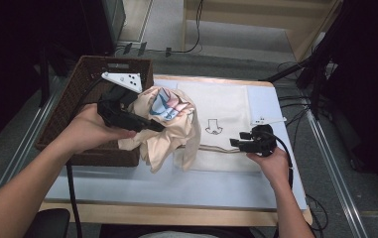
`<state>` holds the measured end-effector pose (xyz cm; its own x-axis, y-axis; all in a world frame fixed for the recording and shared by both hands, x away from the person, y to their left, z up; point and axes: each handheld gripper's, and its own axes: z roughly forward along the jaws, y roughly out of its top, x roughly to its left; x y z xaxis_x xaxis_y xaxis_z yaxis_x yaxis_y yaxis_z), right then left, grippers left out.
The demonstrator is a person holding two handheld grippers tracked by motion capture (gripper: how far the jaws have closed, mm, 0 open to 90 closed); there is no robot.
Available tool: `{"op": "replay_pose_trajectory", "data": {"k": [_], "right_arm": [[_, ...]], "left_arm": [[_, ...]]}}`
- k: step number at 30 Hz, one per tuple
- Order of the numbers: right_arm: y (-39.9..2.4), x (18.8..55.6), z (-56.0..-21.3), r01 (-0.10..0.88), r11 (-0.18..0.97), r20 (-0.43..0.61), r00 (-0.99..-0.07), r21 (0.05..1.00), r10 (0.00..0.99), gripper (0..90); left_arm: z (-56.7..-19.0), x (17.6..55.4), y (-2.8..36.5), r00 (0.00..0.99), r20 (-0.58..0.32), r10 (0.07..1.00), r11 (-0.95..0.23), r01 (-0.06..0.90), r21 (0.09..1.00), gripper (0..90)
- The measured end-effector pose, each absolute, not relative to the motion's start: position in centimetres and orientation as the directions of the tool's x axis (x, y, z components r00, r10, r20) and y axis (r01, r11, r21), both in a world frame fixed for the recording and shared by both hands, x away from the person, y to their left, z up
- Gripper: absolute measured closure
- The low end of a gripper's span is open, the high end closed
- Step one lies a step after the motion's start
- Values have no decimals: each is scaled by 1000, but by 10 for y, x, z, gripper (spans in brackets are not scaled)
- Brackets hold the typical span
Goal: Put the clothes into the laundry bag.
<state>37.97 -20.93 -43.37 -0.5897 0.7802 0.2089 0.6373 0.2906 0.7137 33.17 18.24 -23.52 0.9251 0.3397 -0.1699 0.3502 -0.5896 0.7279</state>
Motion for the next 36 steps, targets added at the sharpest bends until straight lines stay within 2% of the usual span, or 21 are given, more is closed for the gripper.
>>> {"op": "replay_pose_trajectory", "data": {"k": [14,36], "right_arm": [[-209,379,-434,621,297,194,-599,725,777,461],[-210,378,-435,620,297,196,-600,726,776,487]], "left_arm": [[-277,324,171,921,-216,324,-632,381,675,661],[-347,320,117,931,-233,281,-699,365,615,654]]}}
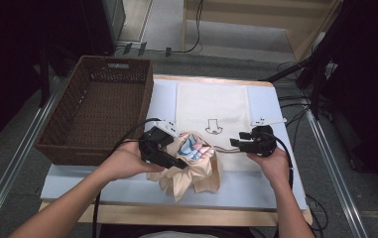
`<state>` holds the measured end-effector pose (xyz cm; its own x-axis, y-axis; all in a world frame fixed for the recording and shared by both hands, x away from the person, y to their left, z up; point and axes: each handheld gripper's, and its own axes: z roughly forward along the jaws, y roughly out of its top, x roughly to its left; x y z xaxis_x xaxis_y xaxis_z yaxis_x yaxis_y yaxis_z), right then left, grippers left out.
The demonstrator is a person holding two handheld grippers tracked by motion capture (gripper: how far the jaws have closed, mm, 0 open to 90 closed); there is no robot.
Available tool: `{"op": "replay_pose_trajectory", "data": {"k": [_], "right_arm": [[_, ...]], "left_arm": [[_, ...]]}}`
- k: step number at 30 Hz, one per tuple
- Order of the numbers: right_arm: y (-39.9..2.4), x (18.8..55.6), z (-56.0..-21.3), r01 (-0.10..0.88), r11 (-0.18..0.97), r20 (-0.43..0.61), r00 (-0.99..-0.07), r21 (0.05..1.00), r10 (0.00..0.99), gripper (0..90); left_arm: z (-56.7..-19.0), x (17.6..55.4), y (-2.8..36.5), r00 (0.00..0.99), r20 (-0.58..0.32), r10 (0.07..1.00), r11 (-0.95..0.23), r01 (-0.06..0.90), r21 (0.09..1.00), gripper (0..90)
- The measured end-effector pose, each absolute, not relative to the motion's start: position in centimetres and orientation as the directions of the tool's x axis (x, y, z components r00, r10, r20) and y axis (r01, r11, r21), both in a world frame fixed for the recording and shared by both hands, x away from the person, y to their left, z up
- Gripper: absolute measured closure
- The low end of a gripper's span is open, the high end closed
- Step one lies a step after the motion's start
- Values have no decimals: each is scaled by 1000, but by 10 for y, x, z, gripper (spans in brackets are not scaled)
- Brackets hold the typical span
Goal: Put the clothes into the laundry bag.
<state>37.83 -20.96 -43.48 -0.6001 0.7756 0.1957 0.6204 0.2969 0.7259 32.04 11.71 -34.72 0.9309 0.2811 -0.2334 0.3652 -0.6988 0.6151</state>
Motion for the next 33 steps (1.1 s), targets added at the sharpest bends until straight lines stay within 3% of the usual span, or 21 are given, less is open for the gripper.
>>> {"op": "replay_pose_trajectory", "data": {"k": [21,33], "right_arm": [[-201,377,-442,571,377,141,-664,729,734,566],[-182,378,-460,569,446,128,-704,690,699,541]], "left_arm": [[-413,321,94,912,-278,301,-670,410,619,646],[-438,316,94,902,-314,296,-656,431,620,640]]}}
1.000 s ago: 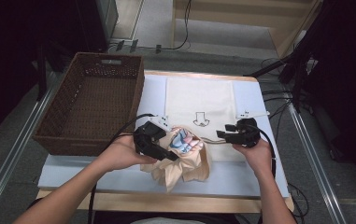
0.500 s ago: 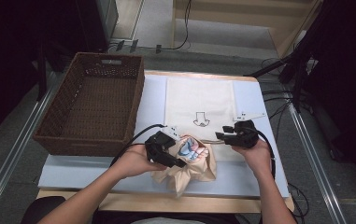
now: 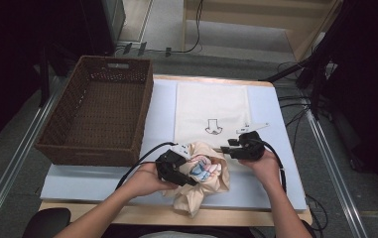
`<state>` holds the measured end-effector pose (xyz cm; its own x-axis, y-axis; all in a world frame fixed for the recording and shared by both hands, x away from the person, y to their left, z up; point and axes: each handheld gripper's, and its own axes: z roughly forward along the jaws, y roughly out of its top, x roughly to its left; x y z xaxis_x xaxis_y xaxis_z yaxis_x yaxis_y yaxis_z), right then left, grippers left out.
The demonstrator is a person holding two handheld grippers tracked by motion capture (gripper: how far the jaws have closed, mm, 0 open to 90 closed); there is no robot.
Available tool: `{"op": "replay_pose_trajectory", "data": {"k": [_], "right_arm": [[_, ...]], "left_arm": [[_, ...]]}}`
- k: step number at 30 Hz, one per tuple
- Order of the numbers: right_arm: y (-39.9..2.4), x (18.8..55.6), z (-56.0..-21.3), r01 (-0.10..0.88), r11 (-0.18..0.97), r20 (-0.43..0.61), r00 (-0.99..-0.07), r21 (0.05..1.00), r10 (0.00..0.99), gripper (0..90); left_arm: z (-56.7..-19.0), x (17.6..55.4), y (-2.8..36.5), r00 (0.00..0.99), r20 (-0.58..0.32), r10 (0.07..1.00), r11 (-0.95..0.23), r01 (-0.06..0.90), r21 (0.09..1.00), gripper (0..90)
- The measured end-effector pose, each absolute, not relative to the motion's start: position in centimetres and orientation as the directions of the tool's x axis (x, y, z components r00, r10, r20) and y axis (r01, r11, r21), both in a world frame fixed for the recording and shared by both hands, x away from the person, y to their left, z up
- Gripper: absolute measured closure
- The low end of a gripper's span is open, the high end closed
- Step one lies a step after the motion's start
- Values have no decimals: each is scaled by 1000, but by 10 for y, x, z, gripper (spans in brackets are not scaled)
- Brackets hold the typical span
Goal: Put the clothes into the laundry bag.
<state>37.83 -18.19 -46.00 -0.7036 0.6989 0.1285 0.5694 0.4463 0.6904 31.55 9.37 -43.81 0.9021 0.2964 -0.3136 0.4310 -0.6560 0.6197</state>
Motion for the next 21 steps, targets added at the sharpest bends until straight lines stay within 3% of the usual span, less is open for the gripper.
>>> {"op": "replay_pose_trajectory", "data": {"k": [9,11,14,15,21], "right_arm": [[-170,382,-473,541,501,86,-732,676,675,536],[-168,381,-475,500,524,33,-745,690,667,601],[-167,381,-475,499,520,35,-744,693,667,649],[-167,382,-474,508,515,47,-742,690,669,702],[-160,386,-470,554,506,74,-720,660,690,818]], "left_arm": [[-442,317,93,893,-321,315,-637,449,627,627],[-443,317,93,887,-331,321,-629,462,626,627],[-443,317,94,884,-338,325,-624,468,626,626],[-443,317,94,884,-335,325,-624,467,626,626],[-445,316,92,882,-336,331,-620,472,626,624]]}}
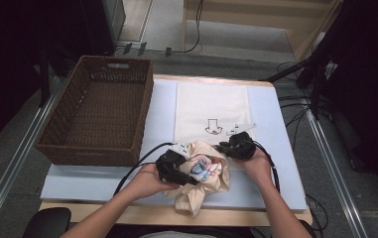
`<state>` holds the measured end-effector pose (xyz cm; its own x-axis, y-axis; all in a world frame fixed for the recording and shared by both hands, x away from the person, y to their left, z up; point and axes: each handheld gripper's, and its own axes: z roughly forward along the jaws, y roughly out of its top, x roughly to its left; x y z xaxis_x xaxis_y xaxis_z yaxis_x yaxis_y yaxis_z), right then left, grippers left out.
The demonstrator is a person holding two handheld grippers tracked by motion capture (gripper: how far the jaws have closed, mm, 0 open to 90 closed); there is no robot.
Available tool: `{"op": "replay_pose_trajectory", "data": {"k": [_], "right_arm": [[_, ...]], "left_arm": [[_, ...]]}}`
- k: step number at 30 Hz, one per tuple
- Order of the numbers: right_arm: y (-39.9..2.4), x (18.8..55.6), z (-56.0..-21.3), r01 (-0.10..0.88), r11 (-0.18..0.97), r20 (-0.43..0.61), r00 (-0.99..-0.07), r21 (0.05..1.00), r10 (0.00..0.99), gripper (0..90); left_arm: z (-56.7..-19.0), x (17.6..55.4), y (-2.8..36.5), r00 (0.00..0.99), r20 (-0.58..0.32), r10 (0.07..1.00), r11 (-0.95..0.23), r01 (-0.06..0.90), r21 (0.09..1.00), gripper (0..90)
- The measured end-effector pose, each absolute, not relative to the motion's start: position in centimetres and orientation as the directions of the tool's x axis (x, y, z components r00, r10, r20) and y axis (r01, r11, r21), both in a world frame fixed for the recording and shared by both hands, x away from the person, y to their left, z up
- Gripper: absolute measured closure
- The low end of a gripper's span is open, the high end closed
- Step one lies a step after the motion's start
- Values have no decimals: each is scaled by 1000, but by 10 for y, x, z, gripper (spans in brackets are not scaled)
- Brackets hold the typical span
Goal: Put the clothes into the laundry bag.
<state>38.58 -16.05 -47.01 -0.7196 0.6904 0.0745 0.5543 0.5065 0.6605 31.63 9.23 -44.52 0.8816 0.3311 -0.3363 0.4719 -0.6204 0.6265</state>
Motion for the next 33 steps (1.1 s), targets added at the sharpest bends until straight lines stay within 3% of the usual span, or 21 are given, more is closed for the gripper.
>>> {"op": "replay_pose_trajectory", "data": {"k": [3,10,17,33], "right_arm": [[-159,388,-467,584,491,91,-698,646,710,873],[-156,391,-460,609,482,89,-673,630,734,886],[-159,389,-432,565,432,85,-669,702,738,886],[-158,382,-378,472,425,43,-706,773,707,885]], "left_arm": [[-445,316,92,881,-337,333,-621,474,624,624],[-446,316,92,875,-348,337,-613,484,624,624],[-445,317,92,864,-367,344,-605,503,618,624],[-438,319,88,852,-367,373,-606,523,599,622]]}}
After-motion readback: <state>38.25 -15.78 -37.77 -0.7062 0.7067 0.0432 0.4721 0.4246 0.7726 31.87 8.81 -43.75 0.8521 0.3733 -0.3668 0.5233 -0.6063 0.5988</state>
